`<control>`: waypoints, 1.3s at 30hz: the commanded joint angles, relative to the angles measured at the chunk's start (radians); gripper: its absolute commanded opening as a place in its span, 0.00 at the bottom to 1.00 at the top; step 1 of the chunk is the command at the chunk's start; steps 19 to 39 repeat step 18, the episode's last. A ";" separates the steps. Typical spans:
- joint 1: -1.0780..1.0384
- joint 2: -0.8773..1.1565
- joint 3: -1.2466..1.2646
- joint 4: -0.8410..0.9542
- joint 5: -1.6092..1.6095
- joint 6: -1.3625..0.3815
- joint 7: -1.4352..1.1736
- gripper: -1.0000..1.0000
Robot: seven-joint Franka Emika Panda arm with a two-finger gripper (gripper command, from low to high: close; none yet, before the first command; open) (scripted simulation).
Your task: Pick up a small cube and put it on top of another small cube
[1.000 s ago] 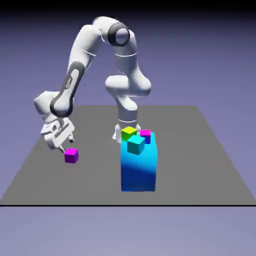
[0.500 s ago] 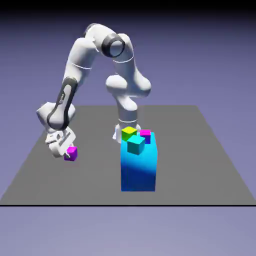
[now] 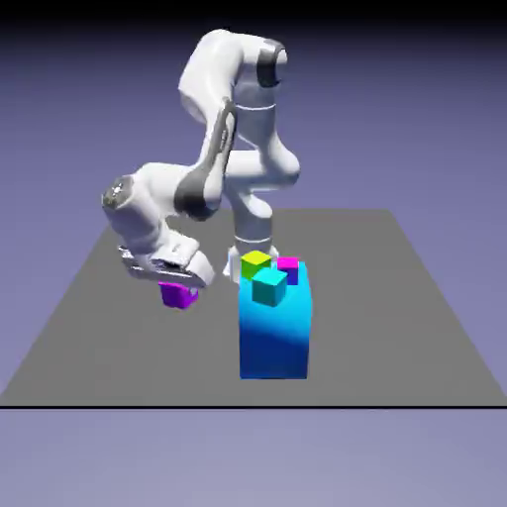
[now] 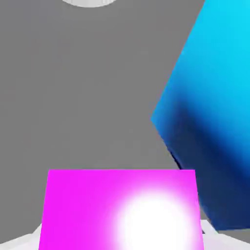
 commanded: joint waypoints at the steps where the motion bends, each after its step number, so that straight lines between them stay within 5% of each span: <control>1: 0.022 -0.011 0.021 0.029 -0.033 -0.034 -0.031 0.00; 8: 0.248 -0.074 0.156 0.208 -0.257 -0.245 -0.220 0.00; 15: 0.238 -0.084 0.146 0.025 -0.269 -0.072 -0.206 0.00; 16: 0.238 -0.084 0.146 0.025 -0.269 -0.072 -0.206 1.00; 39: 0.240 -0.082 0.148 0.062 -0.266 -0.106 -0.209 1.00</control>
